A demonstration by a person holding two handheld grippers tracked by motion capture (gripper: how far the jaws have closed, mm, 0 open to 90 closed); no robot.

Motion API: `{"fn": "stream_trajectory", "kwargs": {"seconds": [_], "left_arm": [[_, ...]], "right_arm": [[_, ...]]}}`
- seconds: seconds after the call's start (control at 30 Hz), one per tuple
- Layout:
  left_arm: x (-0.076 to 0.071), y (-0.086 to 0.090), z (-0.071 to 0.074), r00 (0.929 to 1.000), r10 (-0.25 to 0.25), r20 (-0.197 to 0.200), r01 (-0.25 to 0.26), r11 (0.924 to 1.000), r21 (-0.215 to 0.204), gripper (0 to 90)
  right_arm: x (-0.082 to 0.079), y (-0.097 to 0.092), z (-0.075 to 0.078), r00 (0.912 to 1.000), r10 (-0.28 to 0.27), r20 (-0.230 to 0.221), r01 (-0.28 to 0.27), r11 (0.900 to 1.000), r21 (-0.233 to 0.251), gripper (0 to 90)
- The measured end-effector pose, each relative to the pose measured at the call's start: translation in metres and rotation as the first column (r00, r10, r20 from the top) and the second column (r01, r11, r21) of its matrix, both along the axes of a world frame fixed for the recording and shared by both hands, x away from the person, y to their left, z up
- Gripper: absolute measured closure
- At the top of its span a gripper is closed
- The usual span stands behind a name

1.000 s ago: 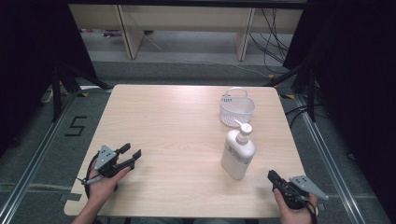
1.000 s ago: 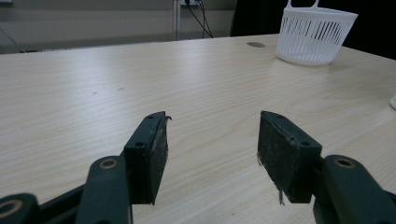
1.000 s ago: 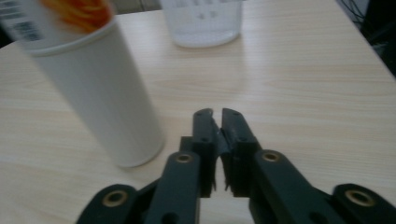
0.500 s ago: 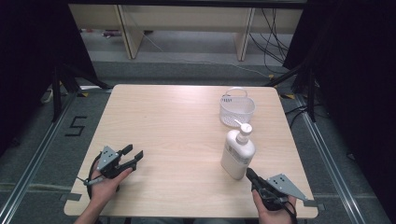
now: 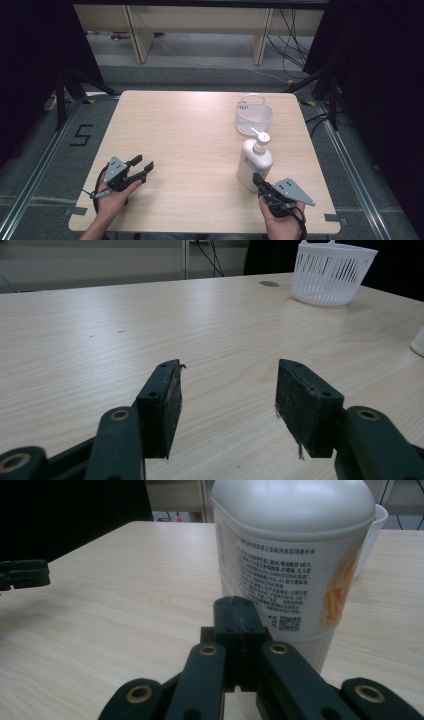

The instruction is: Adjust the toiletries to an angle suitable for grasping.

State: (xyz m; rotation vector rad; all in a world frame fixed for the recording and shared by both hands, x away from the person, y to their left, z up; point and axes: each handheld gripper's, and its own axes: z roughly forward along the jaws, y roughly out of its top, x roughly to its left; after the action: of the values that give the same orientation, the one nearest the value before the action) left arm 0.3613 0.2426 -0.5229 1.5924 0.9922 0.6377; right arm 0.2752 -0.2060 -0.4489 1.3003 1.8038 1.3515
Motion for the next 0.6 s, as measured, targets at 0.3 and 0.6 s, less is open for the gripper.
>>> {"fn": "stream_trajectory", "kwargs": {"seconds": [0.3,0.6], "left_arm": [[-0.0002,-0.0005,0.0002,1.0,-0.004,-0.001,0.004,1.0,0.004,43.2],[-0.0011,-0.002,0.0002,1.0,-0.009,-0.004,0.009,0.9999,0.009,43.1]], "right_arm": [[0.0047,0.0,-0.0009,0.9997,-0.01,0.021,0.011,0.9999,-0.009,90.0],[0.0066,-0.0029,0.0027,0.9975,-0.065,0.028,0.064,0.9979,0.009,90.0]]}}
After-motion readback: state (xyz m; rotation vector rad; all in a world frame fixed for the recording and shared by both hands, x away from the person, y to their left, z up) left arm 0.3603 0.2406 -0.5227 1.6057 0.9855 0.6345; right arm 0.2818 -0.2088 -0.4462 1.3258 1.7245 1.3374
